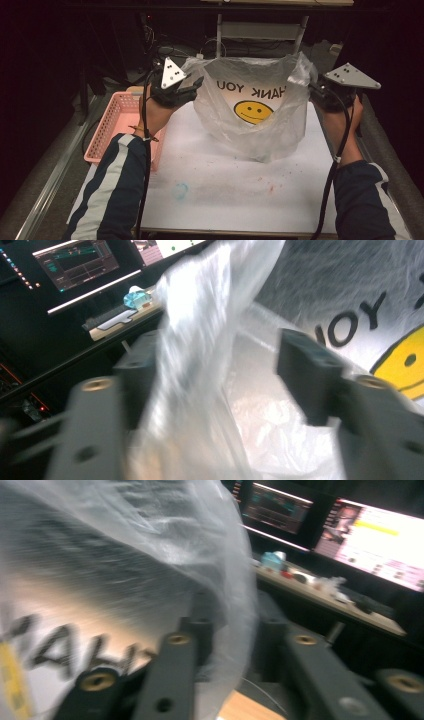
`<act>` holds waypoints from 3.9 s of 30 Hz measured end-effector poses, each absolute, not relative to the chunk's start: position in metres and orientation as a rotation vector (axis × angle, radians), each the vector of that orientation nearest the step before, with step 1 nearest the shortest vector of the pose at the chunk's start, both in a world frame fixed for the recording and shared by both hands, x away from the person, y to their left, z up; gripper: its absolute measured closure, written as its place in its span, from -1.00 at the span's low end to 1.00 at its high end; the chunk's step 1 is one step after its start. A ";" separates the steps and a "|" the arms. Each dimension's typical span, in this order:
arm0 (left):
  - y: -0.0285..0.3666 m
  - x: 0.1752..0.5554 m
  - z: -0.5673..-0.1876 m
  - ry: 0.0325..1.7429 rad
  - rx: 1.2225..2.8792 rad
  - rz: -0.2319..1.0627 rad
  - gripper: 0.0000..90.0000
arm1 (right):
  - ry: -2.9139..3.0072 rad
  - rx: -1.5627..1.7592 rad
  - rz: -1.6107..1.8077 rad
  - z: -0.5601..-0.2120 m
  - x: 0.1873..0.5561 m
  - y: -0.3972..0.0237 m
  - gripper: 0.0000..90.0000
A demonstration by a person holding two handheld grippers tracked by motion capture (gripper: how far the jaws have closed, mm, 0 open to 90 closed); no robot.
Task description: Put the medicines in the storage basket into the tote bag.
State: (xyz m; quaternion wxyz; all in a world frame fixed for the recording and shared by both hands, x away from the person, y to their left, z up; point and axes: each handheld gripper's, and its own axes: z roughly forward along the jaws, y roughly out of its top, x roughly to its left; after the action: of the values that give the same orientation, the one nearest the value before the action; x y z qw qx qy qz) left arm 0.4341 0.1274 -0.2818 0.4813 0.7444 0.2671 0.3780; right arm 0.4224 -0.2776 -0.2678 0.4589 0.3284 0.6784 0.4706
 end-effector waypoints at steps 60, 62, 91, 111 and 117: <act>0.197 0.448 -0.363 1.019 1.887 1.026 0.83 | 1.945 0.499 1.306 -0.302 0.297 -0.246 -0.57; 0.200 0.448 -0.364 1.035 1.877 1.032 0.83 | 1.949 0.497 1.284 -0.304 0.296 -0.245 -0.59; 0.184 0.413 -0.388 0.886 1.951 1.006 0.91 | 2.091 0.529 1.293 -0.344 0.273 -0.236 -0.63; 0.220 0.385 -0.392 0.851 1.882 0.898 -0.43 | 1.972 0.583 1.341 -0.347 0.271 -0.260 -0.62; 0.217 0.351 -0.386 0.756 1.870 0.921 -0.54 | 1.951 0.670 1.337 -0.349 0.273 -0.276 -0.62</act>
State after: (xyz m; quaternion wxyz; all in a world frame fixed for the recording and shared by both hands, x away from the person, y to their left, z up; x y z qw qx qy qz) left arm 0.3514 0.2175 -0.3855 0.4460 0.7548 0.3052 0.3718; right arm 0.2730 -0.2763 -0.3488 0.3352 0.2568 0.7478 0.5124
